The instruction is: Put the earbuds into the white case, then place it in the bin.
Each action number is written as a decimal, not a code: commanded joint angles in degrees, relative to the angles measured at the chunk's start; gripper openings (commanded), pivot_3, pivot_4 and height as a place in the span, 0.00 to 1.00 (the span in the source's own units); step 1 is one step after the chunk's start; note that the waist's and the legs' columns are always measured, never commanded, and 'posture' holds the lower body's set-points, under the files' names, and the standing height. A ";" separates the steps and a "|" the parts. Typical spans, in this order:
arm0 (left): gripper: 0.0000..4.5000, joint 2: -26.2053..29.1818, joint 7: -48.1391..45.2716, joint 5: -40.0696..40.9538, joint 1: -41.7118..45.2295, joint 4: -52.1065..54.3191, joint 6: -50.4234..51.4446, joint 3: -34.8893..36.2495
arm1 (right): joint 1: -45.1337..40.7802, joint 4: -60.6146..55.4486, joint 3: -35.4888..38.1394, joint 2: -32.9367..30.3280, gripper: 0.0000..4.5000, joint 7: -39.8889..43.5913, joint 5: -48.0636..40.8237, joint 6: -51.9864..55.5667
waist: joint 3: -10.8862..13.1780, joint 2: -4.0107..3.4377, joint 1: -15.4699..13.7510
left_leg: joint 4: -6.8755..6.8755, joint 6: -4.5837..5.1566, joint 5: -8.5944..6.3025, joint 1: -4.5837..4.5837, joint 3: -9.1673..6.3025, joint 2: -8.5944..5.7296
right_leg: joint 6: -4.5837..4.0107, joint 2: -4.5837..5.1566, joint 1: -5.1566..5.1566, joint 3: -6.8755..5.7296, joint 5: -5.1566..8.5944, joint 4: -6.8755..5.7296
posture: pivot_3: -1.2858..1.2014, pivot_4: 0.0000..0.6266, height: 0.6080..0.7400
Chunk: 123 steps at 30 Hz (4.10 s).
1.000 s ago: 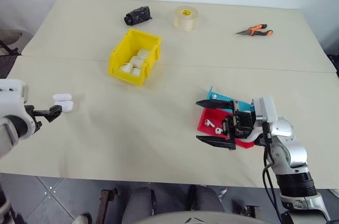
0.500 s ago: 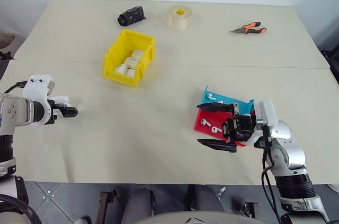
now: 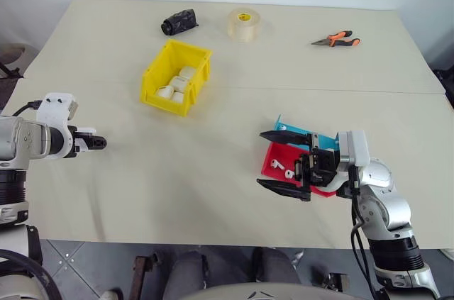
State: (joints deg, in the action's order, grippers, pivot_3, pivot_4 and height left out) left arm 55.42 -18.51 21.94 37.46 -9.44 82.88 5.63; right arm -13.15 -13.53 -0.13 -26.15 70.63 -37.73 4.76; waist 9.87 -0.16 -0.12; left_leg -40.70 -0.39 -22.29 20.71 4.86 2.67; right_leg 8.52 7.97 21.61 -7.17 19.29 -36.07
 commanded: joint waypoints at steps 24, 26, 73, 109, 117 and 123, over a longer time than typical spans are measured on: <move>0.62 -13.91 -29.54 12.66 -31.28 32.17 -44.48 26.12 | -0.50 2.61 4.20 -4.20 1.00 2.00 -0.33 -0.59 | 0.07 0.25 0.30 | 0.49 0.00 0.00 -0.39 0.52 0.04 | 0.00 0.01 0.06 0.50 0.00 0.12 | 0.52 0.24 1.00; 0.62 -17.58 -32.68 13.78 -32.60 34.27 -52.09 24.87 | -0.30 3.32 5.08 -5.17 1.00 2.32 -0.25 -0.73 | 0.08 0.23 0.09 | 0.49 0.00 0.00 -0.42 0.57 0.04 | 0.00 0.02 0.05 0.53 0.00 0.12 | 0.52 0.24 1.00; 0.62 -38.53 -45.70 1.71 -20.69 13.62 -97.35 -12.54 | -5.97 -23.98 -9.18 -35.27 1.00 -27.62 8.45 53.61 | 0.02 0.21 -1.25 | 0.20 0.09 -0.04 -0.19 0.31 0.03 | 0.00 0.03 -0.05 0.29 -0.01 0.26 | 0.52 0.24 1.00; 0.62 -37.27 -42.08 1.61 -22.34 16.80 -96.11 -13.66 | -17.52 -19.36 -21.71 -34.03 0.81 -21.11 17.91 55.60 | 0.02 0.21 -1.10 | 0.18 0.09 -0.04 -0.14 0.29 0.04 | 0.00 0.04 -0.02 0.24 -0.01 0.26 | 0.52 0.24 1.00; 0.62 -37.27 -41.66 1.58 -22.78 17.23 -96.01 -13.80 | -17.31 -19.50 -22.25 -34.12 0.77 -20.06 19.78 54.68 | 0.02 0.21 -1.12 | 0.18 0.09 -0.04 -0.14 0.29 0.04 | 0.00 0.04 -0.02 0.24 -0.01 0.26 | 0.52 0.24 1.00; 0.62 -37.24 -41.56 1.59 -22.85 17.46 -95.85 -13.83 | -16.78 -19.89 -22.43 -34.00 0.55 -19.61 20.63 54.45 | 0.02 0.21 -1.11 | 0.18 0.09 -0.04 -0.14 0.29 0.04 | 0.00 0.04 -0.02 0.24 -0.01 0.26 | 0.52 0.24 1.00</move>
State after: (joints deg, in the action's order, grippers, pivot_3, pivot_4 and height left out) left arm 18.09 -60.56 23.28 15.06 5.72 -12.73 -7.88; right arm -30.15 -32.06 -22.36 -59.92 50.58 -17.72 59.95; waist 9.88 0.05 -1.23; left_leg -40.52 -0.31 -22.33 20.57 5.15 2.71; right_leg 8.52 8.01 21.58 -6.93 19.28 -35.81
